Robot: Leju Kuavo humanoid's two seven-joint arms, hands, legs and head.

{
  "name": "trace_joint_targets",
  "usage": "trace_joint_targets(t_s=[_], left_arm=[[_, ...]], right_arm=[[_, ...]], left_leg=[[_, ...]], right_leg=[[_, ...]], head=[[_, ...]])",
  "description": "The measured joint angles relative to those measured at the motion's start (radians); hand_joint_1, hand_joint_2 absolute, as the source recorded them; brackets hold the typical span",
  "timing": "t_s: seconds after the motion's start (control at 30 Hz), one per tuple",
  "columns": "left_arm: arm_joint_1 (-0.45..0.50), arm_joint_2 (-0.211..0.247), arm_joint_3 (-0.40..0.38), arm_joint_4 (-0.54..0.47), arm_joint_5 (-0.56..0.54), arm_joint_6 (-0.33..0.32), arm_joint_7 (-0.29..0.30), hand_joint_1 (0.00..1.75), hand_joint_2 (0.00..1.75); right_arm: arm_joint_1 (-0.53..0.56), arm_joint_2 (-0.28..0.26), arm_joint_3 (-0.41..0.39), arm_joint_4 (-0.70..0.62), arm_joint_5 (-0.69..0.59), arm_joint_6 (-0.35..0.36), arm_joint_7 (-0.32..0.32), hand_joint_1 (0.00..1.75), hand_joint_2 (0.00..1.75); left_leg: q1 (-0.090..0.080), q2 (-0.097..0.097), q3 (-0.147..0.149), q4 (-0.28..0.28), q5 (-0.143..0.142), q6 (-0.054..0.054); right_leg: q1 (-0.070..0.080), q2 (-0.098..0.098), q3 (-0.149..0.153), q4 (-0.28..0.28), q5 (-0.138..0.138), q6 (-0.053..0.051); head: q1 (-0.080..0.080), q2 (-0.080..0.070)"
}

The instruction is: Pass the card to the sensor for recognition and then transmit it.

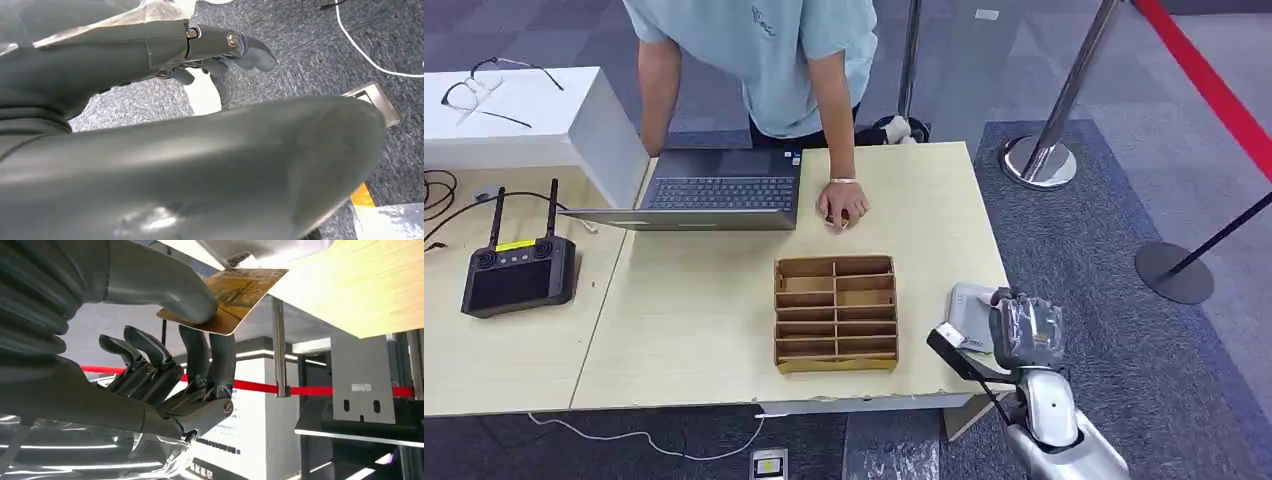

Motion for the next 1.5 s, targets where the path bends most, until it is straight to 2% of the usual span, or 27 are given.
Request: trace_joint_targets(t_s=[0.33,0.67,1.1,1.3,1.5], left_arm=[[0.000,0.000,-0.005,0.000,-0.003,0.000,0.000,0.00,0.00],[-0.001,0.001,-0.006,0.000,-0.010,0.002,-0.005,0.00,0.00],[-0.002,0.002,-0.006,0.000,-0.015,0.005,-0.002,0.00,0.00],[-0.002,0.002,-0.007,0.000,-0.016,0.000,-0.004,0.00,0.00],[-0.001,0.002,-0.007,0.000,-0.016,0.000,-0.004,0.00,0.00]], right_arm=[[-0.012,0.000,0.027,0.065,0.037,0.036,0.000,1.75,1.75],[-0.026,0.016,0.081,0.160,0.028,0.014,-0.036,1.75,1.75],[-0.064,0.069,0.142,0.259,-0.047,-0.035,-0.074,1.75,1.75],[-0.064,0.084,0.147,0.241,-0.019,-0.038,-0.069,1.75,1.75],[-0.059,0.093,0.138,0.154,0.019,-0.037,-0.065,1.75,1.75]], left_leg=[[0.000,0.000,0.000,0.000,0.000,0.000],[0.001,0.001,0.003,0.000,0.000,0.000],[0.002,0.001,0.010,0.000,0.001,-0.001],[0.002,0.001,0.010,0.000,0.001,-0.001],[0.002,0.001,0.007,0.001,0.001,-0.001]], right_leg=[[0.000,0.000,0.000,0.000,0.000,0.000],[0.001,0.001,0.002,0.000,0.000,0.000],[0.002,0.002,0.009,-0.001,0.002,0.000],[0.002,0.002,0.009,-0.001,0.003,0.000],[0.002,0.002,0.007,-0.001,0.003,0.000]], head=[[0.000,0.000],[0.000,0.000],[0.000,0.000],[0.000,0.000],[0.000,0.000]])
